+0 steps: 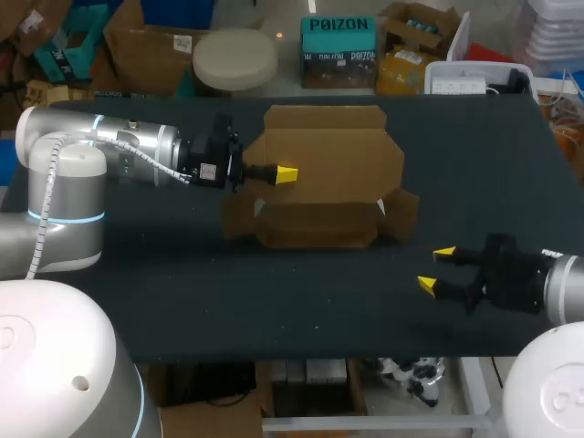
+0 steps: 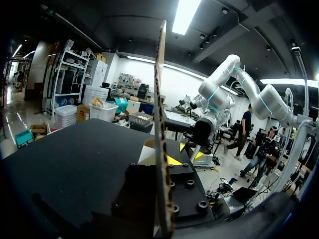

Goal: Assemble the packaging by folding the flat box into shape, placing the metal phone stand inside, and closing the box properly

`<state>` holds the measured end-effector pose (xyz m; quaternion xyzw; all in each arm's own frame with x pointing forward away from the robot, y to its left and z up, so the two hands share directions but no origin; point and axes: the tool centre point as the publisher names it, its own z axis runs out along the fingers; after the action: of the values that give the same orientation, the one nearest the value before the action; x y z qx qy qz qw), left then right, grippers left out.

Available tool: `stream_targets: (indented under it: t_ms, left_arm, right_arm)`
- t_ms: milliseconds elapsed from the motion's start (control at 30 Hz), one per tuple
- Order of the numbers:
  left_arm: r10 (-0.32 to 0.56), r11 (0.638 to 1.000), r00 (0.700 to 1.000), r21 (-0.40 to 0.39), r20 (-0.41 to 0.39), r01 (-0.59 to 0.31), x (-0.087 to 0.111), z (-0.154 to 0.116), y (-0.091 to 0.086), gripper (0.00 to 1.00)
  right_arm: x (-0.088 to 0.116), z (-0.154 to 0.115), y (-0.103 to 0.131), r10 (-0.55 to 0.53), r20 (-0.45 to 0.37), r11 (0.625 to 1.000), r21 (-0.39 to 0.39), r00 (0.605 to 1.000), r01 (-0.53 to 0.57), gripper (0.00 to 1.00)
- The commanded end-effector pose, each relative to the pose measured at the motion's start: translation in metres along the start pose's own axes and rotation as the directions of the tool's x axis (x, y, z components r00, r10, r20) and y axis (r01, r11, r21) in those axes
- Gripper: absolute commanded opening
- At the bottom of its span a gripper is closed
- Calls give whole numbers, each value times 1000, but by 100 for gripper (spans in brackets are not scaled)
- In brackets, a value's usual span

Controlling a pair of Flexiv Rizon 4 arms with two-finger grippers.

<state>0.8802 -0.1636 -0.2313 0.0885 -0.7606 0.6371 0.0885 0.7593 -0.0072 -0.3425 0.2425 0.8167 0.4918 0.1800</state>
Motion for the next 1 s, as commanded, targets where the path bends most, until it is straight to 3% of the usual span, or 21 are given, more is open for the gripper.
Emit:
stream_targets:
  t_ms: [33, 133, 267, 500, 1000]
  left_arm:
    - [0, 1000, 1000, -3, -3, 0, -2, 1, 4, 0]
    - [0, 1000, 1000, -3, -3, 0, -2, 1, 4, 0]
    - [0, 1000, 1000, -3, -3, 0, -2, 1, 4, 0]
    - [0, 1000, 1000, -3, -3, 0, -2, 1, 4, 0]
    - [0, 1000, 1000, -3, -3, 0, -2, 1, 4, 0]
  right_arm:
    - [-6, -17, 1, -18, 20, 1000, 3, 1000, 18, 69]
    - [-14, -21, -1, -25, 22, 1000, 2, 999, 25, 72]
    - [-25, -24, -4, -31, 11, 1000, 3, 999, 31, 92]
    - [-46, -21, -10, -50, 5, 999, 7, 999, 50, 89]
    - [-82, 38, -4, -88, -36, 996, 27, 995, 89, 81]
